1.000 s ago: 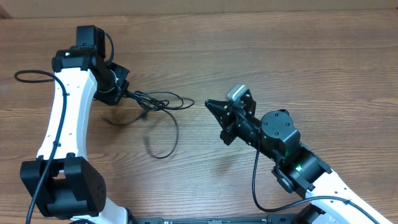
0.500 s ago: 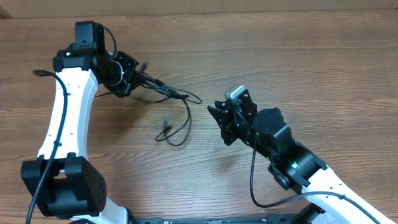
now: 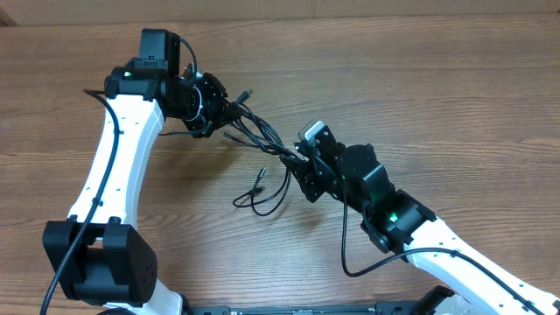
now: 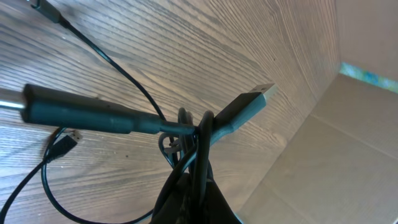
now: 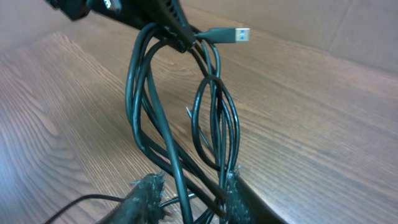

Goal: Untangle cables

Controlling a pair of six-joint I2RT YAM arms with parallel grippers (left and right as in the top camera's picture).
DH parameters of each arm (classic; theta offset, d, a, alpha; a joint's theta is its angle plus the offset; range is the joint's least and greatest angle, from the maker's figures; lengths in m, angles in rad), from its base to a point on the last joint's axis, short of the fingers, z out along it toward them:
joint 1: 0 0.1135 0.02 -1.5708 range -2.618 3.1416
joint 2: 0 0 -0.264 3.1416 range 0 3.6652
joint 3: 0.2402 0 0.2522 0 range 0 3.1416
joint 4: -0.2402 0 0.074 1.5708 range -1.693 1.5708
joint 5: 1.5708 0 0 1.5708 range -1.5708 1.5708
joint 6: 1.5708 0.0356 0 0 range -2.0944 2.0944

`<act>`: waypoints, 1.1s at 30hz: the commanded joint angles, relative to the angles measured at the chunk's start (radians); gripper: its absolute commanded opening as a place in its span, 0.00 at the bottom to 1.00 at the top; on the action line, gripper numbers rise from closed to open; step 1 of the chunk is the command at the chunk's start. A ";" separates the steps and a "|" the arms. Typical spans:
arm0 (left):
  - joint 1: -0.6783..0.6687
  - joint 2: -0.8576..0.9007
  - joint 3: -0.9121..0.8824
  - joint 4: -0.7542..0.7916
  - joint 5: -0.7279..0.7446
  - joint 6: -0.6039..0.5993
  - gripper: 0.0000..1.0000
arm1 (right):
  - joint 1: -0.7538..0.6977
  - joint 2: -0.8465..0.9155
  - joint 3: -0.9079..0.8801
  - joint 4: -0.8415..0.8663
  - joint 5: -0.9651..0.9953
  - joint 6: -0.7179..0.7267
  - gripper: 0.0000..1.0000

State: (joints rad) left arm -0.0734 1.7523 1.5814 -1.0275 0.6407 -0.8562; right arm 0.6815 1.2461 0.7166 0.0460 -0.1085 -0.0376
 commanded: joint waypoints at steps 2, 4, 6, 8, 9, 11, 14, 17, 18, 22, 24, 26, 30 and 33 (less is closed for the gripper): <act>-0.014 0.000 0.006 0.008 0.033 0.023 0.04 | 0.002 0.011 0.005 0.008 -0.016 0.003 0.12; -0.011 0.000 0.006 0.016 0.031 0.023 0.04 | 0.002 0.011 0.005 -0.017 -0.016 0.003 0.06; -0.002 0.000 0.006 0.023 0.019 0.022 0.04 | 0.002 0.011 0.005 -0.070 -0.017 0.007 0.04; 0.006 0.000 0.006 0.024 -0.017 0.012 0.04 | 0.002 0.011 0.005 -0.121 -0.072 0.007 0.04; 0.010 0.000 0.006 0.023 -0.045 0.002 0.04 | 0.002 0.011 0.004 -0.127 -0.088 0.007 0.04; 0.015 0.000 0.006 0.023 -0.095 -0.018 0.04 | 0.002 0.011 0.005 -0.131 -0.111 0.007 0.04; 0.025 0.000 0.006 0.023 -0.169 -0.069 0.04 | 0.002 0.011 0.005 -0.140 -0.118 0.007 0.04; 0.048 0.000 0.006 0.023 -0.198 -0.122 0.04 | 0.002 0.011 0.005 -0.176 -0.118 0.011 0.04; 0.056 0.000 0.006 0.023 -0.204 -0.135 0.04 | 0.002 0.011 0.005 -0.186 -0.118 0.011 0.04; 0.107 0.000 0.006 0.035 -0.207 -0.166 0.04 | 0.002 -0.004 0.005 -0.229 -0.145 0.010 0.04; 0.131 0.000 0.006 0.037 -0.206 -0.170 0.07 | 0.002 -0.021 0.005 -0.235 -0.171 0.009 0.04; 0.145 0.000 0.006 0.037 -0.203 -0.169 0.08 | 0.002 -0.037 0.005 -0.235 -0.172 0.009 0.04; 0.152 0.000 0.006 0.037 -0.203 -0.169 0.50 | 0.002 -0.068 0.005 -0.233 -0.171 0.010 0.04; 0.149 0.000 0.006 0.037 -0.203 -0.169 0.69 | 0.002 -0.074 0.005 -0.228 -0.171 0.010 0.04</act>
State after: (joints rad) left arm 0.0868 1.7527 1.5780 -0.9939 0.4564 -1.0225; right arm 0.6815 1.2007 0.7170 -0.1940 -0.2661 -0.0299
